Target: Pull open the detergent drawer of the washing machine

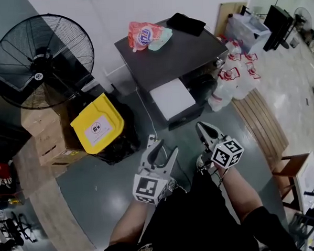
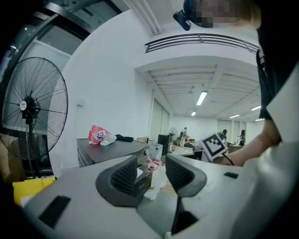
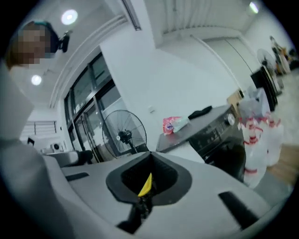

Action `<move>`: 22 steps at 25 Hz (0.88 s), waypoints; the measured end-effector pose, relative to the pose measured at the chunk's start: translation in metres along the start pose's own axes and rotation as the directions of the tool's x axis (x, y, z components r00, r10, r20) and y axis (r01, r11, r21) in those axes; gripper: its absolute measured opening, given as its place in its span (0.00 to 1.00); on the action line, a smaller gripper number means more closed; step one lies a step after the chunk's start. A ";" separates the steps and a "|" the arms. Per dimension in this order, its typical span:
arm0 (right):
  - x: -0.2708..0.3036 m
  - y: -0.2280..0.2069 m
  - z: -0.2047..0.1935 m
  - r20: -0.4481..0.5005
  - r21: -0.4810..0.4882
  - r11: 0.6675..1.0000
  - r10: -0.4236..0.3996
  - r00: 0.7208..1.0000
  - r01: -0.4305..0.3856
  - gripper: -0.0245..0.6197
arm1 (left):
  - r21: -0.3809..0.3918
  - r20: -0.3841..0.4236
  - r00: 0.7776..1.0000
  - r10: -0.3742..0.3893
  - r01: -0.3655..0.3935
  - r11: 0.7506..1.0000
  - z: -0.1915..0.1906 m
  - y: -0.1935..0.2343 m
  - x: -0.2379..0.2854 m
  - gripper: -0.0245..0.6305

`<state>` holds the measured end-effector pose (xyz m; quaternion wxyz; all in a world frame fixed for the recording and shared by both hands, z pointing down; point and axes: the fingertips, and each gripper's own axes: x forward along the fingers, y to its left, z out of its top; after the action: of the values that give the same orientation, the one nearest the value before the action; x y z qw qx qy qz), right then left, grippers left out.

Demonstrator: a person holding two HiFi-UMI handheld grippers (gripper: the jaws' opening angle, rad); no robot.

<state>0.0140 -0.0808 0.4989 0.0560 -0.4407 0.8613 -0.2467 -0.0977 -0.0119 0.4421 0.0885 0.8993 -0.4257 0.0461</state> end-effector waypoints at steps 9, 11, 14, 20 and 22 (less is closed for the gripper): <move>-0.053 0.064 0.082 0.000 -0.366 0.919 0.158 0.987 -0.147 0.04 | 0.023 0.018 0.993 0.121 -0.121 0.992 0.017 -0.031 0.004 0.06; -0.068 0.067 0.092 -0.005 -0.376 0.906 0.206 0.979 -0.193 0.05 | 0.010 0.011 0.989 0.147 -0.147 0.989 0.017 -0.047 0.008 0.06; -0.093 0.067 0.102 -0.006 -0.382 0.891 0.264 0.964 -0.247 0.05 | 0.000 0.013 0.981 0.192 -0.192 0.981 0.013 -0.075 0.012 0.05; -0.140 0.061 0.099 -0.049 -0.409 0.851 0.341 0.939 -0.330 0.05 | -0.003 0.015 0.967 0.253 -0.253 0.968 0.002 -0.135 0.015 0.05; -0.151 0.059 0.092 -0.070 -0.416 0.839 0.356 0.932 -0.351 0.05 | 0.000 0.008 0.963 0.270 -0.270 0.963 -0.003 -0.150 0.013 0.05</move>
<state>0.0914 0.0323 0.3723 0.0083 -0.2770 0.9601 -0.0379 0.0268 0.0723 0.4296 0.0792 0.8330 -0.5448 0.0545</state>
